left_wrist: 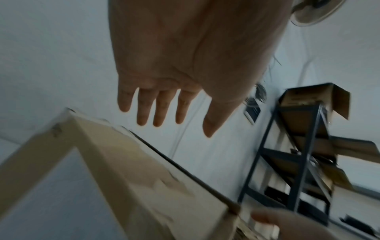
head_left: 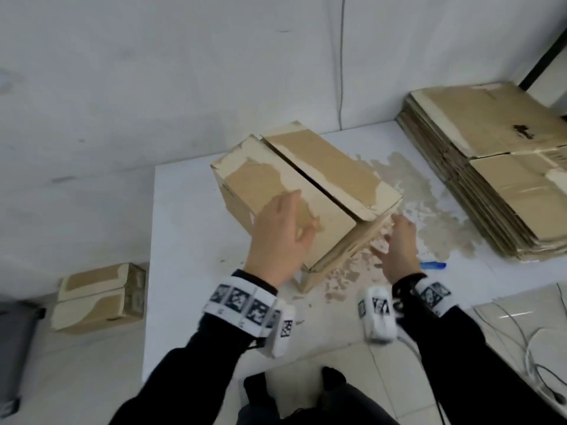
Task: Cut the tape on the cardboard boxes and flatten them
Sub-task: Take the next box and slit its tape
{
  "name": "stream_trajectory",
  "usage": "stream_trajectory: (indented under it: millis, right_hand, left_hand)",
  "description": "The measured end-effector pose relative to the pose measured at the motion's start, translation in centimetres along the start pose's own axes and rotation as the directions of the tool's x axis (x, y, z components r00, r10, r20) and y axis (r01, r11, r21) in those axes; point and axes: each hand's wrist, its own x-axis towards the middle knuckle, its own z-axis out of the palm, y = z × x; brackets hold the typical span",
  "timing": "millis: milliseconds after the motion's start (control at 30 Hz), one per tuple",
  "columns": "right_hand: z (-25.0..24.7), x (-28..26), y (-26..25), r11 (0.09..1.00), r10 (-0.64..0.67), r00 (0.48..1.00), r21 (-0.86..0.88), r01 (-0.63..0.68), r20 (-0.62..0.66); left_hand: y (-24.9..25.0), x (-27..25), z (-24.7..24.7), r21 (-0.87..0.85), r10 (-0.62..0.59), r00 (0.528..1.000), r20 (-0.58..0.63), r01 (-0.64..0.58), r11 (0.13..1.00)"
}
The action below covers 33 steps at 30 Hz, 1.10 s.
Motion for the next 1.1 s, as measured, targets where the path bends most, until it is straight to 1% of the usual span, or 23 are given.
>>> stream_trajectory:
  millis: [67,167,233,300,367,433,467,533,567,600,667,733,767,800,833,867,900,933,967,1000,1033,1067,1100]
  right_hand:
    - [-0.8,3.1,-1.9,0.999,0.028,0.999,-0.038,-0.027,0.038]
    - [-1.3,6.7,-2.6,0.986,0.076,0.982,-0.160,-0.048,0.173]
    - [-1.7,7.9,-1.9,0.974,0.091,0.959,-0.225,-0.030,0.269]
    - [-2.2,8.1,-0.9,0.959,0.086,0.943,-0.284,0.009,0.323]
    - [-2.9,8.1,0.1,0.953,0.067,0.936,-0.299,0.042,0.345]
    - [-3.4,8.8,0.9,0.957,0.085,0.941,-0.291,0.015,0.328]
    - [-3.3,8.9,1.2,0.952,0.130,0.937,-0.306,-0.027,0.324]
    - [-2.9,8.8,1.2,0.928,0.256,0.896,-0.352,-0.123,0.363]
    - [-2.7,8.7,1.2,0.924,0.284,0.879,-0.354,-0.143,0.384]
    - [-2.4,8.8,1.1,0.934,0.267,0.880,-0.330,-0.136,0.393]
    - [-2.2,8.3,0.2,0.973,0.125,0.921,-0.227,-0.041,0.368]
    - [-2.3,6.9,-1.4,0.985,-0.132,0.945,-0.071,0.160,0.298]
    - [-2.3,5.9,-2.4,0.955,-0.286,0.922,0.004,0.296,0.262]
    - [-2.1,4.7,-3.5,0.894,-0.444,0.861,0.065,0.442,0.247]
    - [-1.8,3.3,-4.6,0.811,-0.581,0.771,0.103,0.576,0.262]
    - [-1.3,2.3,-5.4,0.722,-0.677,0.667,0.106,0.684,0.310]
    - [-0.6,1.5,-5.9,0.638,-0.729,0.566,0.084,0.765,0.385]
    - [0.2,1.0,-6.0,0.564,-0.742,0.478,0.052,0.824,0.471]
    - [0.9,0.5,-5.9,0.511,-0.718,0.415,0.019,0.859,0.559]
    - [1.7,0.2,-5.5,0.470,-0.675,0.363,-0.004,0.882,0.643]
    - [2.2,0.0,-4.8,0.434,-0.622,0.313,-0.017,0.901,0.718]
    - [2.6,-0.2,-3.9,0.397,-0.571,0.265,-0.021,0.917,0.777]
    - [3.1,-0.5,-2.9,0.353,-0.531,0.216,-0.017,0.935,0.819]
  left_hand:
    - [2.2,0.3,3.2,0.145,0.002,0.999,0.036,-0.007,0.989]
    - [4.3,2.2,7.9,0.377,-0.111,0.986,0.127,0.056,0.925]
    - [4.3,3.5,10.2,0.484,-0.174,0.976,0.131,0.090,0.871]
    - [3.6,3.9,11.5,0.554,-0.223,0.970,0.092,0.137,0.821]
    - [2.8,3.2,12.1,0.609,-0.203,0.977,0.069,0.120,0.784]
    - [2.0,2.3,12.2,0.641,-0.151,0.986,0.072,0.070,0.765]
    - [1.7,1.9,12.0,0.653,-0.138,0.988,0.075,0.056,0.755]
    - [1.3,1.5,11.4,0.666,-0.132,0.989,0.072,0.051,0.744]
    - [1.1,1.4,11.0,0.662,-0.120,0.991,0.054,0.055,0.747]
    - [0.9,1.3,10.6,0.645,-0.084,0.996,0.010,0.058,0.762]
    - [0.8,1.3,9.6,0.566,0.011,0.993,-0.121,0.060,0.822]
    - [0.7,1.3,8.7,0.365,0.065,0.962,-0.265,0.038,0.930]
    - [0.5,1.3,8.4,0.192,0.050,0.946,-0.320,0.013,0.981]
    - [0.5,1.2,8.1,-0.025,-0.003,0.936,-0.352,-0.007,1.000]
    - [0.2,1.0,8.2,-0.249,-0.082,0.928,-0.364,-0.012,0.969]
    - [0.0,0.7,8.2,-0.439,-0.183,0.920,-0.347,0.013,0.898]
    - [-1.0,0.2,8.4,-0.584,-0.291,0.908,-0.301,0.065,0.809]
    - [-1.8,-0.4,8.3,-0.706,-0.387,0.894,-0.226,0.123,0.697]
    - [-3.1,-1.2,8.3,-0.810,-0.467,0.874,-0.136,0.173,0.560]
    - [-4.3,-2.1,8.2,-0.886,-0.531,0.846,-0.047,0.210,0.413]
    - [-5.0,-3.0,8.1,-0.926,-0.585,0.811,0.013,0.231,0.299]
    - [-5.3,-4.1,7.6,-0.923,-0.655,0.756,-0.009,0.245,0.296]
    - [-5.5,-5.2,6.8,-0.897,-0.719,0.685,-0.120,0.235,0.374]
